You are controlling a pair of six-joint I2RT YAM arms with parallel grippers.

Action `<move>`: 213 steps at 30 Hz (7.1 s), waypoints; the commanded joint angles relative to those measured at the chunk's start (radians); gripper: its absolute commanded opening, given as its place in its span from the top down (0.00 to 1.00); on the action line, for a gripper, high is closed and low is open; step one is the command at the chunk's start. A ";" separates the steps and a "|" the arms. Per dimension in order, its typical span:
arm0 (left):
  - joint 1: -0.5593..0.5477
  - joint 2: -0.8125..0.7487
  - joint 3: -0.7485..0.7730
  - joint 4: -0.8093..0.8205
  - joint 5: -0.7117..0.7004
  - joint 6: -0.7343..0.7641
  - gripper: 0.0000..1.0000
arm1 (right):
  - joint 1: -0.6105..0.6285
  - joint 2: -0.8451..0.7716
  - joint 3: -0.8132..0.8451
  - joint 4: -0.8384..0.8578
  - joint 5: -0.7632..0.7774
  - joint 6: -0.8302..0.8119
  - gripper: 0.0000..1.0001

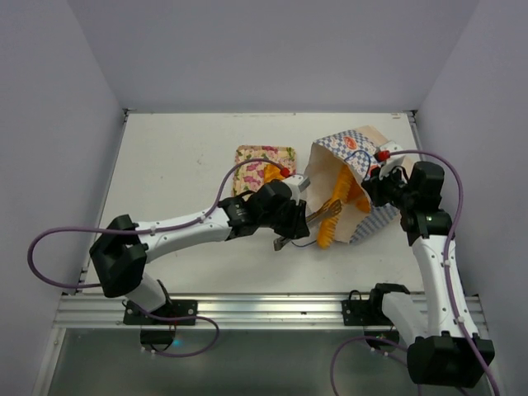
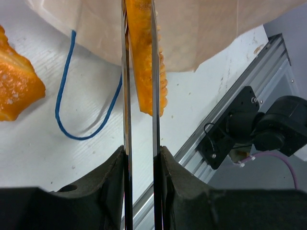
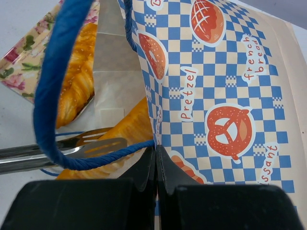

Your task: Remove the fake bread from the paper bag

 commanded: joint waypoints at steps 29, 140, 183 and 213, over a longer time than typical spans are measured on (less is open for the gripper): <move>0.007 -0.469 -0.221 -0.128 0.115 0.095 1.00 | -0.025 0.003 -0.017 0.140 0.345 0.144 1.00; 0.807 -0.320 -0.307 -0.080 0.360 0.234 0.48 | -0.034 -0.011 -0.032 0.157 0.356 0.133 1.00; 0.132 0.190 0.180 0.084 0.122 0.291 0.51 | -0.036 -0.004 0.002 -0.021 -0.143 -0.112 1.00; 0.280 0.368 0.299 0.145 0.363 0.333 0.49 | -0.036 0.004 -0.001 -0.024 -0.160 -0.115 1.00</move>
